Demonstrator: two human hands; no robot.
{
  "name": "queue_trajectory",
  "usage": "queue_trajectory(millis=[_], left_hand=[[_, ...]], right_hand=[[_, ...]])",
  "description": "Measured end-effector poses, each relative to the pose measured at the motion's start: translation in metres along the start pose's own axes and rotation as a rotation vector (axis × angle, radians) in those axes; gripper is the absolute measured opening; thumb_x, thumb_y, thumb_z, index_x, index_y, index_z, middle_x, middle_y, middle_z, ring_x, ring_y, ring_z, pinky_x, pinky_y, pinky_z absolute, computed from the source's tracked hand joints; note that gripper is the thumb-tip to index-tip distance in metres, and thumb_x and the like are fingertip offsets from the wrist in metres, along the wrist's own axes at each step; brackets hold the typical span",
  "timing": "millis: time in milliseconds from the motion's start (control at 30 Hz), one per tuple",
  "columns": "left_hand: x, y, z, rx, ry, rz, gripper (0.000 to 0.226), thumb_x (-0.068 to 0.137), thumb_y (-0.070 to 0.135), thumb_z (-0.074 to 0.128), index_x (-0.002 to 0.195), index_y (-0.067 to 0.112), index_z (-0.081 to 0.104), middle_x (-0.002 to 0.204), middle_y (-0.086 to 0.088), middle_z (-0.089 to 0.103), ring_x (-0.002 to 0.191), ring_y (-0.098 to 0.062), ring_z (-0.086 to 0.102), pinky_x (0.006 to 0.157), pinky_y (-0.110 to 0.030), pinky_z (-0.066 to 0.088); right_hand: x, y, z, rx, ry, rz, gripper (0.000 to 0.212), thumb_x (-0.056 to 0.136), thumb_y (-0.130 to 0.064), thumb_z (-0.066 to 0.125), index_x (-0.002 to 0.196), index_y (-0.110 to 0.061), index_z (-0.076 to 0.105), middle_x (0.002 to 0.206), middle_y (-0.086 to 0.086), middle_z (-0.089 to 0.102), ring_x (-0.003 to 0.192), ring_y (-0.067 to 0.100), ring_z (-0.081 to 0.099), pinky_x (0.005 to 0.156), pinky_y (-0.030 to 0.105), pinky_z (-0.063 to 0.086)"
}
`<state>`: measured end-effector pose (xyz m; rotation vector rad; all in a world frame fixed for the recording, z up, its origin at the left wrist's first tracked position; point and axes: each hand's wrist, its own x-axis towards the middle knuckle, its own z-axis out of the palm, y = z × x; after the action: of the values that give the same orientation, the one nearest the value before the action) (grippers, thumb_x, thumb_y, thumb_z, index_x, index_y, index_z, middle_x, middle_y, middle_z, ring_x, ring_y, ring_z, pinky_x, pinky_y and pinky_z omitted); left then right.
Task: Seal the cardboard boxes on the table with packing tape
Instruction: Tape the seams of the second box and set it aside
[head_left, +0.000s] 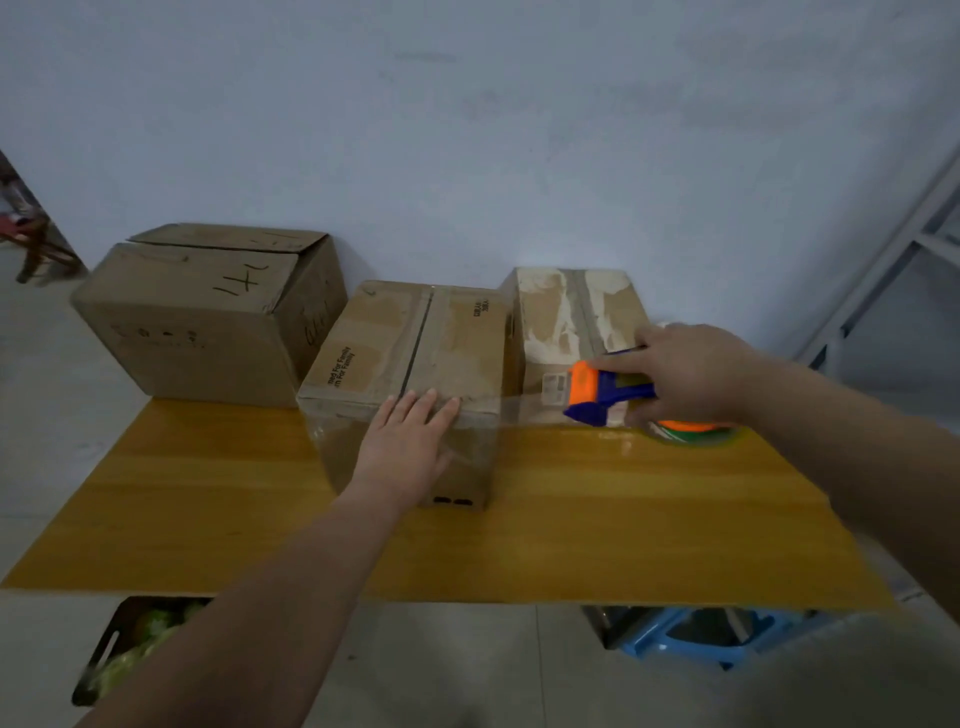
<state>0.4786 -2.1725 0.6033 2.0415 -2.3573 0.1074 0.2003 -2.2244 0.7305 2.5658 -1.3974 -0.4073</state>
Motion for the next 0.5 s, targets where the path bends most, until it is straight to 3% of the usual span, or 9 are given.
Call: queue_trajectory(millis=[167,300,433,500], left_hand=[[0.007,0.014,-0.006,0.167,-0.102,-0.006,0.075,0.091,0.066,0.03,0.148,0.038,-0.009,0.157,-0.017,0.013,0.143,-0.037,0.014,0.117,-0.053,0.001],[0.01,0.025,-0.013,0.262,-0.163,-0.002,0.077,0.088,0.071,0.026,0.146,0.042,-0.016,0.155,-0.024,0.012,0.141,-0.043,0.017,0.114,-0.059,-0.002],[0.014,0.034,-0.014,0.203,-0.097,0.054,0.071,0.098,0.049,0.034,0.151,0.023,-0.003,0.159,-0.013,-0.003,0.146,-0.028,0.001,0.116,-0.044,-0.004],[0.017,0.039,-0.014,0.099,-0.105,0.097,0.068,0.101,0.035,0.038,0.151,0.012,-0.002,0.159,-0.006,-0.013,0.146,-0.022,0.001,0.117,-0.034,0.003]], right_hand=[[-0.008,-0.005,0.014,-0.106,0.074,-0.061,0.065,0.091,-0.062,0.043,0.148,-0.046,0.016,0.122,0.0,0.047,0.108,0.021,0.049,0.08,0.031,0.038],[-0.012,-0.003,0.02,-0.084,0.061,-0.039,0.066,0.091,-0.06,0.045,0.149,-0.044,0.016,0.126,0.001,0.046,0.112,0.022,0.048,0.084,0.031,0.038],[-0.015,-0.003,0.026,-0.09,0.056,-0.047,0.067,0.092,-0.058,0.044,0.15,-0.043,0.013,0.129,0.002,0.045,0.114,0.023,0.048,0.088,0.032,0.037],[-0.016,-0.002,0.028,-0.098,0.061,-0.05,0.067,0.092,-0.059,0.043,0.15,-0.043,0.012,0.131,0.003,0.044,0.114,0.024,0.048,0.09,0.034,0.037]])
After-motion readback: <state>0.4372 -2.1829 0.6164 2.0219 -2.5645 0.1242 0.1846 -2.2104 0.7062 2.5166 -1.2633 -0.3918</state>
